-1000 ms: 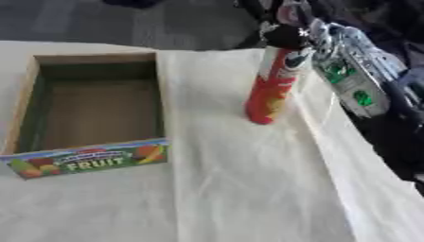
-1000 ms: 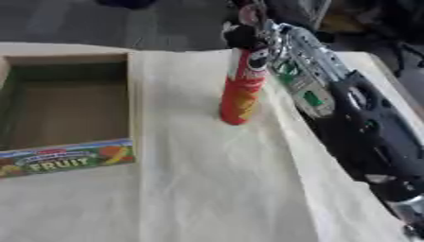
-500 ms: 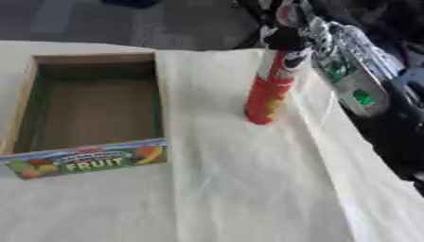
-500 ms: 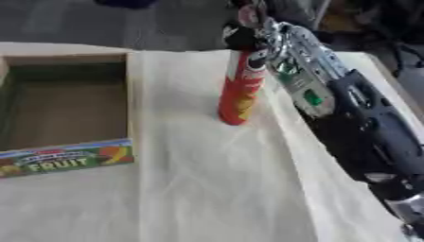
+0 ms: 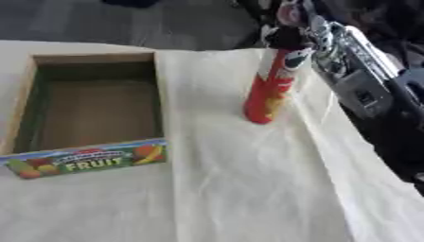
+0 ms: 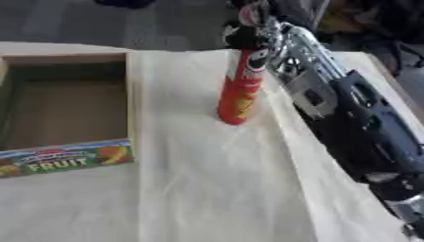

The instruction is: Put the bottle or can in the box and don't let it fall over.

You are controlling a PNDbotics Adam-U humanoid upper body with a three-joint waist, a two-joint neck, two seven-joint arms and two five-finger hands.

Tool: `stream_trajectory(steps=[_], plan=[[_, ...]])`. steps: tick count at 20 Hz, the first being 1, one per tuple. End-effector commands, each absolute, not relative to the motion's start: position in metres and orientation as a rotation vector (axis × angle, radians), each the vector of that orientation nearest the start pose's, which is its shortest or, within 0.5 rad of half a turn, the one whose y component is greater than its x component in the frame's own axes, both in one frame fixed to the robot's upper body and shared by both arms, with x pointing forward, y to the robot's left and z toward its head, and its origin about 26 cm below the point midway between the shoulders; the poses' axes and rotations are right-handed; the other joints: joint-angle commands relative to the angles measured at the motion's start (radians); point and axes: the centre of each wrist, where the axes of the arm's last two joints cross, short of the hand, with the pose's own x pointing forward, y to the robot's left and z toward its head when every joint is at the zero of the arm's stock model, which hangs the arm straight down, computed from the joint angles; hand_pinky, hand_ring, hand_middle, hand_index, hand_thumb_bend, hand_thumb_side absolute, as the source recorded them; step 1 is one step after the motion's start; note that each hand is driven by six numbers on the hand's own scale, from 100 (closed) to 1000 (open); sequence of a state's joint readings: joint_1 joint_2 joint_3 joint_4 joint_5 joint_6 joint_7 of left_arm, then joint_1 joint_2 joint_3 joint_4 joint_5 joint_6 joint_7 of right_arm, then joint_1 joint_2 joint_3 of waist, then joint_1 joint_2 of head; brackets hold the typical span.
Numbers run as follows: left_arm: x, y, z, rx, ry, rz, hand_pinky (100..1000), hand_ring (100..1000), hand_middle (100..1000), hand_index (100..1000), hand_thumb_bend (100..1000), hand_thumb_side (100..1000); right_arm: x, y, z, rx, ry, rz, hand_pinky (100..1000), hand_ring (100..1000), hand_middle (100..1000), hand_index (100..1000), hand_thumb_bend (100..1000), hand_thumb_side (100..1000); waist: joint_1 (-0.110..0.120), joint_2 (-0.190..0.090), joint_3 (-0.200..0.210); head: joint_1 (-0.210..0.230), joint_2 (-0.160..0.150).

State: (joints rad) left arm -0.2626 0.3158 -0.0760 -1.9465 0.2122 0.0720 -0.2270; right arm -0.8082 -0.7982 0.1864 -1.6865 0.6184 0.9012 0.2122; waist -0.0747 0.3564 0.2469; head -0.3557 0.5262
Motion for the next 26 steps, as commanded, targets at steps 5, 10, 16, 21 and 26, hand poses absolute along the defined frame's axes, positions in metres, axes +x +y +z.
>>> stream_trajectory(steps=[5, 10, 16, 21, 26], plan=[[0.303, 0.247, 0.176, -0.259, -2.048, -0.532, 528, 879, 818, 798, 190, 879, 0.360, -0.275, 0.321, -1.234, -1.401, 0.539, 178, 735, 756, 870, 100, 100, 0.005, -0.009, 0.002, -0.003, -0.003], [0.303, 0.247, 0.175, -0.259, -2.043, -0.530, 529, 880, 817, 797, 191, 880, 0.352, -0.271, 0.326, -1.244, -1.452, 0.532, 173, 737, 760, 869, 100, 100, 0.004, -0.010, -0.001, -0.002, 0.000], [0.302, 0.248, 0.174, -0.255, -2.039, -0.534, 531, 879, 816, 797, 189, 879, 0.343, -0.271, 0.339, -1.277, -1.484, 0.537, 174, 736, 754, 859, 100, 100, 0.004, -0.016, -0.002, -0.001, 0.004], [0.302, 0.248, 0.173, -0.255, -2.033, -0.535, 531, 880, 815, 796, 191, 880, 0.333, -0.269, 0.351, -1.332, -1.498, 0.561, 176, 736, 744, 846, 147, 100, 0.001, -0.023, -0.005, 0.000, 0.010], [0.302, 0.248, 0.172, -0.255, -2.031, -0.537, 531, 880, 814, 795, 192, 877, 0.319, -0.263, 0.366, -1.391, -1.530, 0.577, 175, 733, 736, 832, 124, 100, -0.002, -0.029, -0.005, -0.002, 0.014]])
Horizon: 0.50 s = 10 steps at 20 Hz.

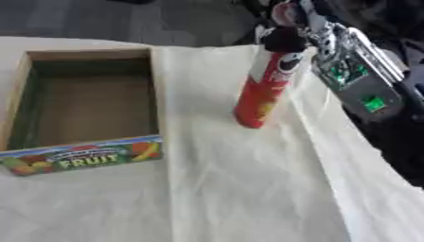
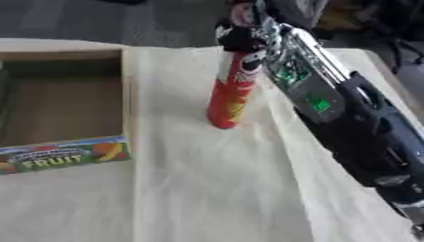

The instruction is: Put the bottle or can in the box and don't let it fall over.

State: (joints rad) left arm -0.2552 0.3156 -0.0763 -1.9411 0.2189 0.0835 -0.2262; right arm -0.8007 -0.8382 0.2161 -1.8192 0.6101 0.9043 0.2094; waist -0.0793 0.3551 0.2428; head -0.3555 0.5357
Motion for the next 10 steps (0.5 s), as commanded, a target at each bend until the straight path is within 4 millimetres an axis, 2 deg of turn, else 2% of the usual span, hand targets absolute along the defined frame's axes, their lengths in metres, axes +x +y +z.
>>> stream_trajectory(steps=[1, 5, 10], plan=[[0.302, 0.248, 0.172, -0.255, -2.030, -0.536, 531, 880, 814, 795, 193, 879, 0.317, -0.262, 0.368, -1.400, -1.537, 0.579, 175, 733, 735, 830, 120, 100, 0.002, -0.028, -0.001, -0.003, 0.004], [0.302, 0.248, 0.171, -0.254, -2.026, -0.537, 531, 879, 814, 795, 193, 879, 0.306, -0.255, 0.377, -1.428, -1.569, 0.593, 179, 734, 732, 826, 105, 100, -0.001, -0.030, 0.000, -0.005, 0.007], [0.302, 0.248, 0.171, -0.258, -2.024, -0.543, 532, 879, 814, 794, 191, 874, 0.288, -0.237, 0.394, -1.425, -1.658, 0.624, 181, 732, 729, 824, 100, 100, -0.005, -0.038, 0.005, -0.009, 0.016]])
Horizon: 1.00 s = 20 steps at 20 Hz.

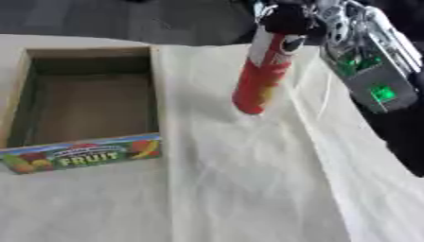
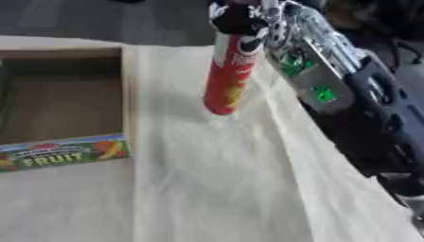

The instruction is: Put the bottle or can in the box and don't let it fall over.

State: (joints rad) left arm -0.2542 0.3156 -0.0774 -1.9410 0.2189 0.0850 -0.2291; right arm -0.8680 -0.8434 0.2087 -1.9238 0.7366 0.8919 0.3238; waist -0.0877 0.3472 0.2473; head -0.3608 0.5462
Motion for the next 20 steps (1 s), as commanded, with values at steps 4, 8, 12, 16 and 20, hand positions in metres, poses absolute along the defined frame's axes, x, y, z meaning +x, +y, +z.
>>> stream_trajectory(steps=[4, 8, 12, 16, 20], plan=[[0.302, 0.249, 0.170, -0.257, -2.017, -0.546, 531, 879, 814, 794, 191, 872, 0.277, -0.220, 0.407, -1.406, -1.742, 0.674, 187, 732, 728, 821, 100, 100, -0.003, -0.040, 0.008, -0.005, 0.016], [0.302, 0.246, 0.170, -0.273, -2.015, -0.557, 531, 879, 815, 794, 192, 863, 0.271, -0.206, 0.416, -1.386, -1.815, 0.735, 190, 731, 724, 816, 100, 100, -0.012, -0.051, 0.017, -0.006, 0.025], [0.303, 0.243, 0.172, -0.288, -2.015, -0.574, 529, 879, 815, 794, 191, 859, 0.268, -0.192, 0.420, -1.364, -1.861, 0.797, 193, 733, 723, 815, 100, 100, -0.023, -0.058, 0.040, -0.016, 0.031], [0.303, 0.241, 0.173, -0.302, -2.016, -0.586, 529, 879, 815, 794, 193, 854, 0.266, -0.179, 0.421, -1.332, -1.898, 0.851, 192, 732, 723, 814, 100, 100, -0.038, -0.064, 0.068, -0.032, 0.032], [0.304, 0.238, 0.174, -0.316, -2.013, -0.598, 529, 879, 815, 794, 195, 855, 0.266, -0.170, 0.420, -1.307, -1.909, 0.878, 191, 733, 722, 812, 100, 100, -0.052, -0.067, 0.089, -0.047, 0.033]])
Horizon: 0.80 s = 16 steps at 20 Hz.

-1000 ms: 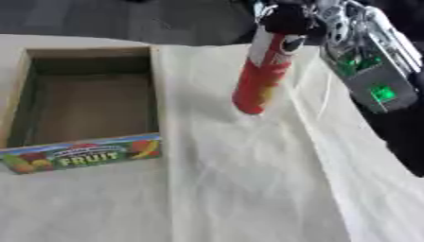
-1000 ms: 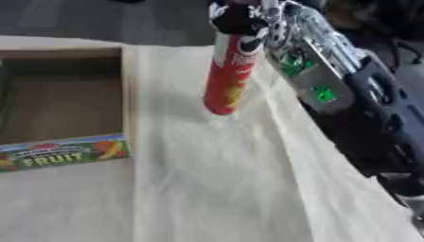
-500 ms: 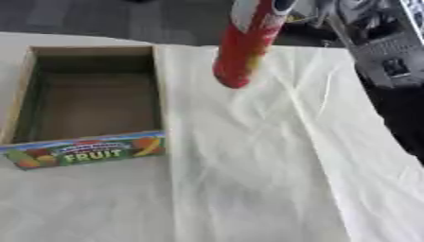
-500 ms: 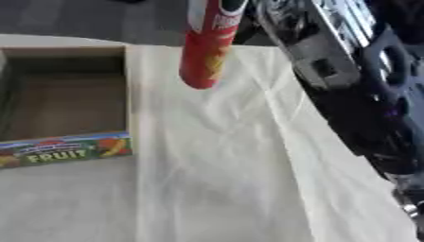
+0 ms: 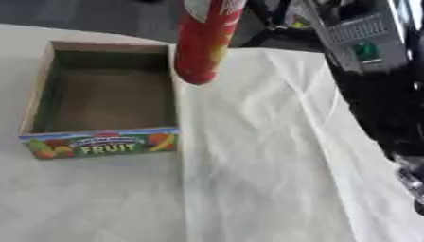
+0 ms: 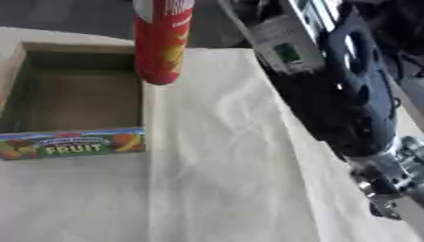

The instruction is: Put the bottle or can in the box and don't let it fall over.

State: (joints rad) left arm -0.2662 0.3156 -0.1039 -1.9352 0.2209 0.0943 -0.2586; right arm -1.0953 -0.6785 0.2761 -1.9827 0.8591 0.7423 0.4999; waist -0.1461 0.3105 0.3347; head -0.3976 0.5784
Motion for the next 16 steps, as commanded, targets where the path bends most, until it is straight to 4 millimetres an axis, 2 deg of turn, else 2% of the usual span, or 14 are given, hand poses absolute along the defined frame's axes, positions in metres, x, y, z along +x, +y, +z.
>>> stream_trajectory(steps=[1, 11, 16], plan=[[0.304, 0.238, 0.174, -0.316, -2.012, -0.600, 530, 880, 816, 795, 197, 856, 0.265, -0.169, 0.420, -1.304, -1.911, 0.881, 191, 732, 721, 812, 100, 100, 0.002, -0.030, 0.007, -0.014, -0.001], [0.305, 0.232, 0.180, -0.346, -2.022, -0.626, 530, 880, 815, 795, 196, 855, 0.263, -0.161, 0.421, -1.281, -1.940, 0.870, 186, 729, 725, 816, 100, 100, -0.017, -0.021, 0.071, -0.030, -0.037], [0.305, 0.228, 0.185, -0.360, -2.039, -0.643, 531, 880, 815, 795, 196, 852, 0.264, -0.159, 0.421, -1.280, -1.943, 0.842, 183, 728, 727, 816, 100, 100, -0.028, -0.015, 0.113, -0.063, -0.036]])
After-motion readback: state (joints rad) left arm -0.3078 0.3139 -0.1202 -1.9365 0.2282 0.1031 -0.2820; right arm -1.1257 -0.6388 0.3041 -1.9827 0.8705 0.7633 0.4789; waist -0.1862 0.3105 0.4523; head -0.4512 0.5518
